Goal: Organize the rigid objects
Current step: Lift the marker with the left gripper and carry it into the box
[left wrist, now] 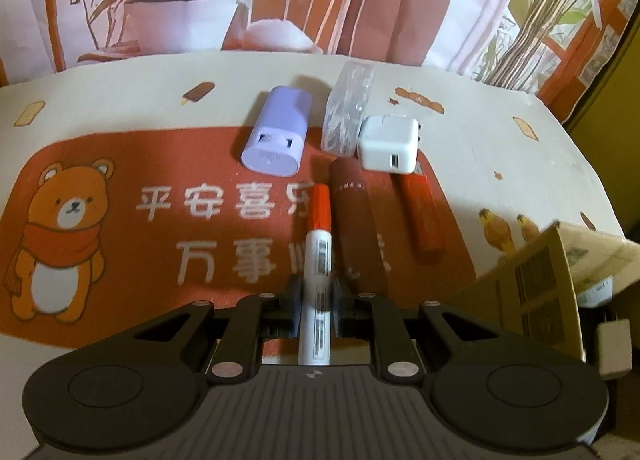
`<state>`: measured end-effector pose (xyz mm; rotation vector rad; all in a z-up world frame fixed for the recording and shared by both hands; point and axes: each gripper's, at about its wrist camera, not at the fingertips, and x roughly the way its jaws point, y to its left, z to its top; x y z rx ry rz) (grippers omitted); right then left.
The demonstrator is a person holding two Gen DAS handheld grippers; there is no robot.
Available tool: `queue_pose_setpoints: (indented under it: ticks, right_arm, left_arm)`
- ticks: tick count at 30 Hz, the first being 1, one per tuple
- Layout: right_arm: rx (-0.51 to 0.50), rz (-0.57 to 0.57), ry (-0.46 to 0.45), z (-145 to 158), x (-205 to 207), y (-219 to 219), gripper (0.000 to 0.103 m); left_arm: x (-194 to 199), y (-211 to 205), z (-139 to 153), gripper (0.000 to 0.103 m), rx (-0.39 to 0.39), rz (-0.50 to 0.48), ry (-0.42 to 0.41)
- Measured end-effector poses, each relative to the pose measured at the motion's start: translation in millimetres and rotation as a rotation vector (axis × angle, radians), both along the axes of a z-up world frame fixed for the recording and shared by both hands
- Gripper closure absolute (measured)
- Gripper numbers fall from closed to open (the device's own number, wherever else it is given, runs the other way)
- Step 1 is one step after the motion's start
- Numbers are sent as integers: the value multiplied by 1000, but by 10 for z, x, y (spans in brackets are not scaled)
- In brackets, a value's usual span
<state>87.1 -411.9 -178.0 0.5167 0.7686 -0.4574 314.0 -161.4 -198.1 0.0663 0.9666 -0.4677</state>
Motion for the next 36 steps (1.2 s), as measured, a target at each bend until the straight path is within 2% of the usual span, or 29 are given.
queue_pose_setpoints:
  ticks: [8,18,22,26,31,36]
  right_arm:
    - [19,-22,-5,-11,-17,-18,89]
    - [28,-31,-7,-22,-33,-10,88]
    - [25,-27,-1,-28,-19,-11,87]
    - [22,-20,3,-39,-12,-16,87]
    - [22,-14,8,-54,12,-25,87]
    - [31,-13,7,-59,13,-40,87]
  left_arm:
    - [-144,167,129,87,-43,-6,-46]
    - [-657,435,787,87,-193,-60,-122]
    - [-886,282,1046,87,-244,-171,-177]
    - [-1107,-41,1131,87,-239,-306,-233]
    - [-1365,-453,1033,87,-173,-471,-294]
    - [-1425,-636,794,87,-120,-556,-249]
